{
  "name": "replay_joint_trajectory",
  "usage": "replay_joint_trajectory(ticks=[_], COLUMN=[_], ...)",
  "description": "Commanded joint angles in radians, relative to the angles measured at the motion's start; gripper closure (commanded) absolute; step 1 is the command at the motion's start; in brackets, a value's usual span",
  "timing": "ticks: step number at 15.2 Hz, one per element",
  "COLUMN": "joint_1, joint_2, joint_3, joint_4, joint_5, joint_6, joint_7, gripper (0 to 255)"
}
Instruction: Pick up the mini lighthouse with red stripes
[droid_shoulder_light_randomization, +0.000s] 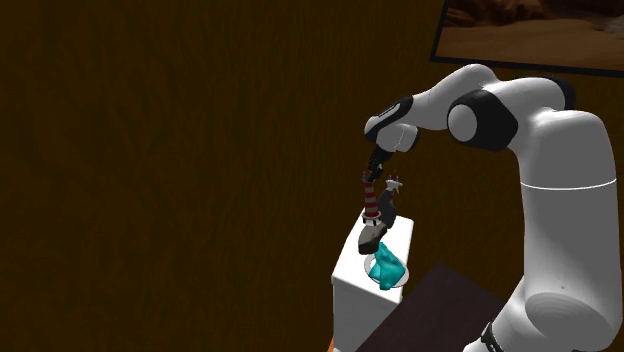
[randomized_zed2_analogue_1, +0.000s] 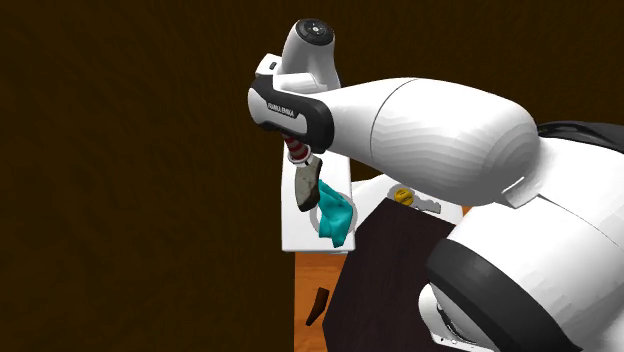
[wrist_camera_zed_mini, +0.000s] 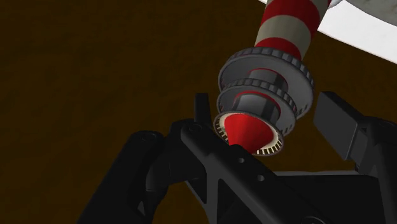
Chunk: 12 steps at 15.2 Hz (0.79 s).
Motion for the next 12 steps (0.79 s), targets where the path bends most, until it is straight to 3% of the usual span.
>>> replay_joint_trajectory(ticks=[1,6,12], joint_1=[0.005,0.004,0.027], joint_2=[0.015,0.014,-0.032], joint_3=[0.01,0.007,-0.026], joint_4=[0.003,0.0,0.015], joint_5=[0.001,0.004,-0.045], joint_6=[0.002,0.0,-0.054], joint_7=[0.004,-0.002,0.039], gripper=[255,255,255])
